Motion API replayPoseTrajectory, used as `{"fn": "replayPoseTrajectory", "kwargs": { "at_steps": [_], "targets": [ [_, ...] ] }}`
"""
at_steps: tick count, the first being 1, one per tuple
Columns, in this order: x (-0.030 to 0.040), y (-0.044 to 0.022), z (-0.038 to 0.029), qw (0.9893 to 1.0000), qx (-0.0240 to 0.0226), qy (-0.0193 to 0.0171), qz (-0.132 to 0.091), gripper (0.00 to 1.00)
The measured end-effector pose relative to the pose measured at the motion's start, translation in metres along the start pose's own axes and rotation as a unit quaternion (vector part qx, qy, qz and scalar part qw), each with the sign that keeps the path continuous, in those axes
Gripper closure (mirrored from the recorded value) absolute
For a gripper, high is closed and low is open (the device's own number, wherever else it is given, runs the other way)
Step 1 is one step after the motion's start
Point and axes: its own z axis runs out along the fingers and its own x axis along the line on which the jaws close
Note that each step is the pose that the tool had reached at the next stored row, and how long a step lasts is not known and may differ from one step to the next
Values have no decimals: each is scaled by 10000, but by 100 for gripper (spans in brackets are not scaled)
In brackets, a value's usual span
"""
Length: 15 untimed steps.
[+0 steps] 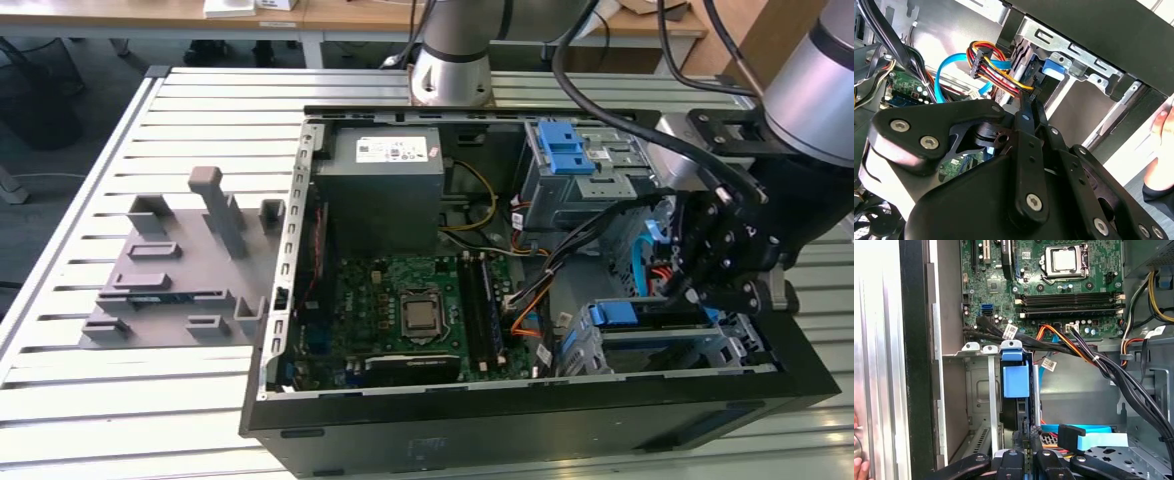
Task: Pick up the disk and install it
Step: 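Insert the first disk wire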
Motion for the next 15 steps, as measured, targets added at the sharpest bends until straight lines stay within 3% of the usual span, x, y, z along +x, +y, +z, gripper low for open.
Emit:
{"fn": "replayPoseTrajectory", "kwargs": {
  "at_steps": [15],
  "targets": [
    [-16,-16,29,10000,-14,-4,15,84]
  ]
}}
